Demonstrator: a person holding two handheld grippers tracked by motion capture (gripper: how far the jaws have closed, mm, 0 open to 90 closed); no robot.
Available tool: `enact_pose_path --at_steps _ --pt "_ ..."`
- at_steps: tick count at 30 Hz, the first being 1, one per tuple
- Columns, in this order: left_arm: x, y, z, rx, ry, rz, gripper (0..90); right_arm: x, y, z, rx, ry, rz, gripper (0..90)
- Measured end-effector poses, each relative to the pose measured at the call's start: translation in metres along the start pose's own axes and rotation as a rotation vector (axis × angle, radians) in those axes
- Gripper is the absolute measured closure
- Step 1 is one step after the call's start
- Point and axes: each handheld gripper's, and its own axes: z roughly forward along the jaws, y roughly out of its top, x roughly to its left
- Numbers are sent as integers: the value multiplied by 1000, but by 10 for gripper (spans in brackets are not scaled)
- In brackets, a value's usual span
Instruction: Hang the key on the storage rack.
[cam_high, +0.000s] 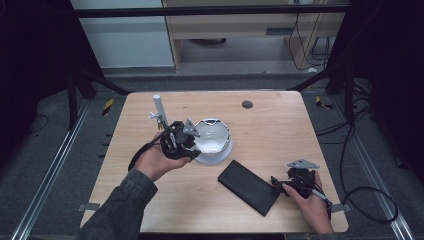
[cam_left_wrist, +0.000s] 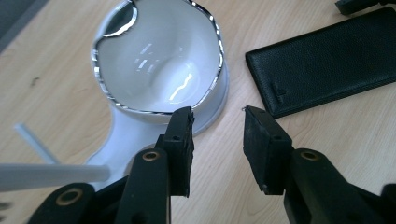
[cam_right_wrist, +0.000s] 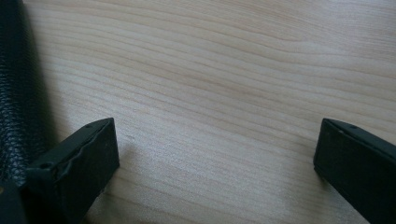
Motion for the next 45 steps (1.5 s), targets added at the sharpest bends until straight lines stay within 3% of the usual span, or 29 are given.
enact_pose_path --at_steps 9,13,18,19,21,24,27,35,45 --pt "-36 -12 48 -26 -55 -23 684 -3 3 -6 -9 4 -10 54" --pt "-45 -15 59 -34 -49 -27 700 -4 7 -10 -38 -2 -11 66" --pt "-52 -27 77 -29 -78 -54 778 -5 8 -17 -73 -6 -11 79" --pt "-53 -29 79 -29 -83 -50 827 -5 4 -22 -85 21 -8 80" --pt "-57 -34 84 -28 -94 -48 879 -6 3 -24 -96 17 -18 96" --pt "-57 -35 87 -27 -96 -52 897 -7 4 -25 -100 18 -16 107" --pt "-57 -36 93 -5 -76 -48 899 -7 4 -24 -92 19 -12 112" --pt "-54 -44 112 62 -72 -52 898 -6 4 -24 -84 23 -25 111" --pt "-53 -41 117 75 -83 -49 898 -4 4 -23 -84 37 -32 111"
